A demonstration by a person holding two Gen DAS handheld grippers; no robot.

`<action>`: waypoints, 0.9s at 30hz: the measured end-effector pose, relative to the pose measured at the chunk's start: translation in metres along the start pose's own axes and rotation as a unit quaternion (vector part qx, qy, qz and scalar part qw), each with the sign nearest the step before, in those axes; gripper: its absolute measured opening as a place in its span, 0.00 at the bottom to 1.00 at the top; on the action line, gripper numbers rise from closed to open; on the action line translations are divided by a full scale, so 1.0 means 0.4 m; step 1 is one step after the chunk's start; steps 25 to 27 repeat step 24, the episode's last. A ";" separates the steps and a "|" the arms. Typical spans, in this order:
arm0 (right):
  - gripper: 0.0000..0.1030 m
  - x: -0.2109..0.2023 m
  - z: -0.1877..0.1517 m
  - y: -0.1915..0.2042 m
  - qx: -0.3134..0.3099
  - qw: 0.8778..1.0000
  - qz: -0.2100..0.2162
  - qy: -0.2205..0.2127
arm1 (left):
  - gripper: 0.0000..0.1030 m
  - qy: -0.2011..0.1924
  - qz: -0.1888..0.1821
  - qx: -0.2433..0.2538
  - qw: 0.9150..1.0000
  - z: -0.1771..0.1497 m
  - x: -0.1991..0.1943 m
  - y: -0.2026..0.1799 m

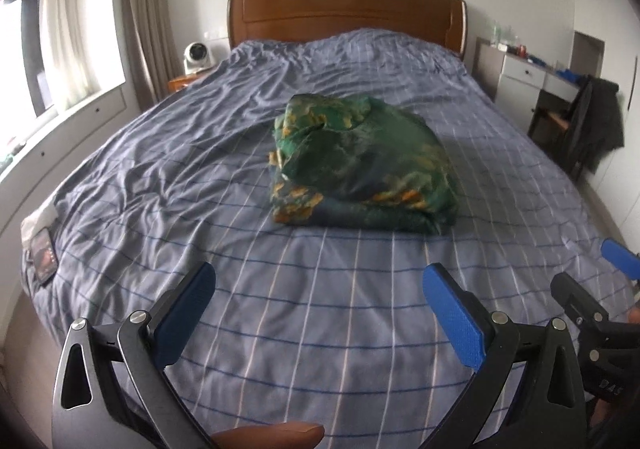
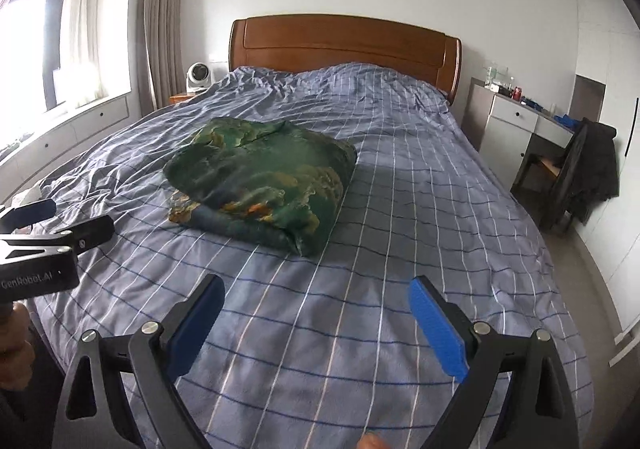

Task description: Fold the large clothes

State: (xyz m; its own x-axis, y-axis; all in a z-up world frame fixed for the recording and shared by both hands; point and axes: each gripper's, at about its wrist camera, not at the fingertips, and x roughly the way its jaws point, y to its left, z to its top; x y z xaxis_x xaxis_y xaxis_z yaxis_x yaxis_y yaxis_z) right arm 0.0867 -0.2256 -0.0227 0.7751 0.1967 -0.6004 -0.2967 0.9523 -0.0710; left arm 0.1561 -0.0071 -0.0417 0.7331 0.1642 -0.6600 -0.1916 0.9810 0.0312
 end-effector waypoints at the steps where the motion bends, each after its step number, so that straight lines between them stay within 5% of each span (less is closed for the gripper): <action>1: 0.92 -0.005 -0.002 0.004 0.000 1.000 0.001 0.002 | 1.00 -0.001 0.004 0.003 1.000 -0.001 -0.004 0.000; 27: 0.92 -0.060 0.016 0.062 -0.008 1.000 0.006 0.002 | 1.00 -0.008 0.017 -0.003 1.000 -0.019 -0.043 0.014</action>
